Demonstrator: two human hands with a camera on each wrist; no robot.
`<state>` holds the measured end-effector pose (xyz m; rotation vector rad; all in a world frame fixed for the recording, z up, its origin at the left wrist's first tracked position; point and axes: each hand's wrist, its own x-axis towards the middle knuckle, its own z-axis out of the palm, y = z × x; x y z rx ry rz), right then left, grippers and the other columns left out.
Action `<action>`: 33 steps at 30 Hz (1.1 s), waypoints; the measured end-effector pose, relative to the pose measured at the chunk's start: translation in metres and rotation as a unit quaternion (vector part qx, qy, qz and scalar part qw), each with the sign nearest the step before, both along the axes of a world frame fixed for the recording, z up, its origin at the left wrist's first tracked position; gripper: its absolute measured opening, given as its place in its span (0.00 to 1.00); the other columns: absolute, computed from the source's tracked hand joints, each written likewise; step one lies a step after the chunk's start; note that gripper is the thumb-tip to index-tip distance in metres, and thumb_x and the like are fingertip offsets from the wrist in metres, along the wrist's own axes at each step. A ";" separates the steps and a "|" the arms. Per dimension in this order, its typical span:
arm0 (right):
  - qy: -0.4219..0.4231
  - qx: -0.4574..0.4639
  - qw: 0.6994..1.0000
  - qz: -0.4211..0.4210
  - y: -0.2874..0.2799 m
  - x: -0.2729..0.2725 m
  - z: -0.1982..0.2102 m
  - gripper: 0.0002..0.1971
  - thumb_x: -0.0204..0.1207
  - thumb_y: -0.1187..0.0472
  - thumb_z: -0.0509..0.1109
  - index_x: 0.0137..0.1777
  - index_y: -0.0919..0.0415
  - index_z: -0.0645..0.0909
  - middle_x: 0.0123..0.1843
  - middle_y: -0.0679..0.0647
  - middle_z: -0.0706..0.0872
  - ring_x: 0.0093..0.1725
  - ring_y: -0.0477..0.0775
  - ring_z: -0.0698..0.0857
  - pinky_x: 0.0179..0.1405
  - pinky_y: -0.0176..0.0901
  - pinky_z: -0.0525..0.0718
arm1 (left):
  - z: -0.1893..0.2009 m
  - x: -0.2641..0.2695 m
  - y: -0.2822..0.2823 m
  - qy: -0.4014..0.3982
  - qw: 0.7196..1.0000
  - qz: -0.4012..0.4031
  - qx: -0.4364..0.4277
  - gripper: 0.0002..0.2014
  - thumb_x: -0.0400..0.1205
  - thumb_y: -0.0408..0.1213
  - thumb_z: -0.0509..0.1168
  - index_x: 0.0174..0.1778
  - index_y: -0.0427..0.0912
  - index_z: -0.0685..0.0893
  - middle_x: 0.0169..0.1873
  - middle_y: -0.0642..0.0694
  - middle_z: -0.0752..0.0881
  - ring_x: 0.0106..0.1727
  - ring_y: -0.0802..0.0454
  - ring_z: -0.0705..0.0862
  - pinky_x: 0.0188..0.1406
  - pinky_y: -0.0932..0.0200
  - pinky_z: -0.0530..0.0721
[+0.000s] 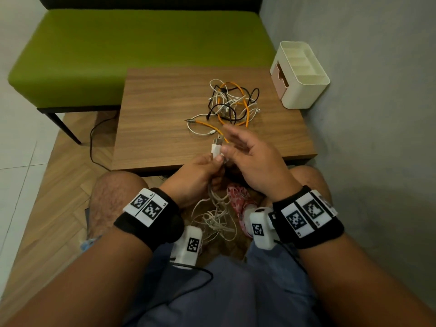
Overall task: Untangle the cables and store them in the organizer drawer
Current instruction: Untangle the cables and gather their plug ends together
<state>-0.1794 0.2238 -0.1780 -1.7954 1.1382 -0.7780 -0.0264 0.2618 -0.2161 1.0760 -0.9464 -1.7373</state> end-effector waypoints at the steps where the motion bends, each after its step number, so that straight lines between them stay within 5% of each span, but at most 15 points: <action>1: -0.025 0.027 0.999 -0.013 -0.002 0.000 0.002 0.25 0.82 0.59 0.71 0.78 0.52 0.73 0.73 0.44 0.79 0.72 0.38 0.77 0.67 0.27 0.75 | 0.001 0.002 -0.005 -0.044 0.999 0.007 -0.013 0.10 0.82 0.46 0.57 0.43 0.43 0.76 0.26 0.52 0.74 0.27 0.56 0.71 0.29 0.59 0.70; 3: -0.040 0.072 0.997 -0.010 -0.006 0.001 0.003 0.27 0.83 0.57 0.68 0.82 0.51 0.68 0.77 0.44 0.76 0.73 0.37 0.76 0.63 0.20 0.75 | 0.005 0.005 -0.012 -0.110 0.993 0.007 -0.034 0.13 0.83 0.49 0.56 0.47 0.43 0.78 0.27 0.47 0.77 0.30 0.51 0.73 0.32 0.53 0.70; 5: 0.024 0.052 0.998 0.026 -0.008 0.005 0.003 0.27 0.85 0.56 0.66 0.83 0.49 0.67 0.77 0.44 0.77 0.70 0.36 0.78 0.60 0.16 0.73 | 0.011 0.002 -0.017 -0.148 0.987 -0.017 -0.066 0.16 0.88 0.45 0.55 0.53 0.34 0.78 0.34 0.30 0.81 0.35 0.42 0.78 0.38 0.47 0.75; 8: 0.020 0.041 0.998 0.050 -0.013 0.012 -0.004 0.28 0.85 0.58 0.66 0.84 0.48 0.64 0.75 0.44 0.77 0.66 0.31 0.77 0.71 0.28 0.70 | 0.011 -0.001 -0.025 -0.189 0.977 -0.028 -0.098 0.14 0.90 0.31 0.52 0.57 0.23 0.77 0.46 0.16 0.80 0.43 0.37 0.80 0.44 0.43 0.78; 11: -0.136 0.129 0.982 0.018 -0.021 0.015 -0.014 0.37 0.83 0.59 0.68 0.87 0.51 0.52 0.84 0.47 0.65 0.78 0.35 0.68 0.76 0.33 0.69 | 0.015 -0.002 -0.035 -0.167 0.980 0.008 -0.110 0.12 0.90 0.33 0.54 0.57 0.28 0.78 0.41 0.31 0.83 0.41 0.40 0.80 0.42 0.46 0.77; 13: -0.184 0.177 0.967 0.024 -0.021 0.018 -0.018 0.38 0.82 0.55 0.67 0.87 0.50 0.50 0.83 0.45 0.67 0.77 0.35 0.69 0.75 0.31 0.71 | 0.019 -0.003 -0.044 -0.112 0.987 0.047 -0.105 0.12 0.90 0.35 0.53 0.56 0.31 0.78 0.40 0.41 0.84 0.40 0.48 0.83 0.41 0.56 0.81; 15: -0.194 0.197 0.960 0.051 -0.018 0.022 -0.022 0.31 0.80 0.50 0.65 0.81 0.45 0.58 0.71 0.39 0.78 0.68 0.32 0.78 0.69 0.31 0.76 | 0.030 -0.004 -0.054 -0.081 0.988 0.073 -0.106 0.13 0.91 0.39 0.51 0.46 0.38 0.76 0.29 0.53 0.79 0.30 0.60 0.78 0.30 0.64 0.78; 17: -0.185 0.195 0.962 0.053 -0.017 0.026 -0.026 0.22 0.81 0.46 0.64 0.74 0.41 0.65 0.51 0.41 0.86 0.50 0.41 0.87 0.54 0.41 0.84 | 0.042 -0.003 -0.066 -0.034 0.990 0.076 -0.117 0.13 0.89 0.43 0.51 0.42 0.42 0.71 0.24 0.57 0.71 0.24 0.61 0.67 0.23 0.65 0.69; 19: -0.099 0.148 0.982 0.058 -0.019 0.026 -0.025 0.11 0.84 0.46 0.64 0.61 0.47 0.74 0.34 0.44 0.82 0.33 0.41 0.81 0.38 0.46 0.79 | 0.059 0.001 -0.077 0.007 0.987 0.096 -0.131 0.12 0.90 0.43 0.50 0.42 0.44 0.69 0.23 0.56 0.68 0.22 0.61 0.63 0.21 0.65 0.65; 21: -0.007 0.101 0.994 0.051 -0.021 0.025 -0.023 0.11 0.86 0.47 0.61 0.49 0.52 0.78 0.31 0.43 0.78 0.29 0.36 0.77 0.34 0.35 0.73 | 0.077 0.004 -0.087 0.034 0.982 0.108 -0.154 0.12 0.91 0.41 0.48 0.43 0.44 0.69 0.23 0.56 0.67 0.22 0.61 0.62 0.22 0.65 0.64; 23: 0.020 0.075 0.996 0.037 -0.021 0.025 -0.019 0.12 0.86 0.46 0.59 0.43 0.47 0.75 0.32 0.44 0.78 0.29 0.36 0.76 0.30 0.30 0.71 | 0.090 0.005 -0.090 0.066 0.977 0.110 -0.170 0.11 0.90 0.41 0.49 0.44 0.43 0.68 0.22 0.56 0.66 0.22 0.60 0.61 0.22 0.64 0.64; 26: 0.057 0.084 0.994 0.037 -0.025 0.026 -0.024 0.12 0.86 0.44 0.58 0.43 0.46 0.73 0.34 0.54 0.78 0.31 0.45 0.77 0.32 0.40 0.73 | 0.099 0.005 -0.089 0.113 0.972 0.120 -0.166 0.12 0.91 0.42 0.49 0.44 0.42 0.69 0.23 0.54 0.65 0.22 0.59 0.60 0.23 0.63 0.64; 29: 0.165 0.111 0.980 0.021 -0.031 0.031 -0.041 0.16 0.87 0.43 0.56 0.53 0.55 0.77 0.41 0.56 0.82 0.41 0.55 0.82 0.39 0.47 0.74 | 0.107 0.006 -0.092 0.158 0.966 0.114 -0.167 0.14 0.91 0.44 0.48 0.43 0.42 0.70 0.23 0.54 0.65 0.22 0.59 0.61 0.23 0.63 0.65; 33: 0.257 0.190 0.947 0.022 -0.035 0.030 -0.064 0.15 0.80 0.39 0.63 0.42 0.50 0.73 0.44 0.54 0.84 0.45 0.57 0.84 0.44 0.50 0.81 | 0.109 0.012 -0.095 0.160 0.964 0.121 -0.176 0.15 0.91 0.45 0.47 0.43 0.43 0.70 0.22 0.55 0.64 0.21 0.60 0.60 0.22 0.64 0.65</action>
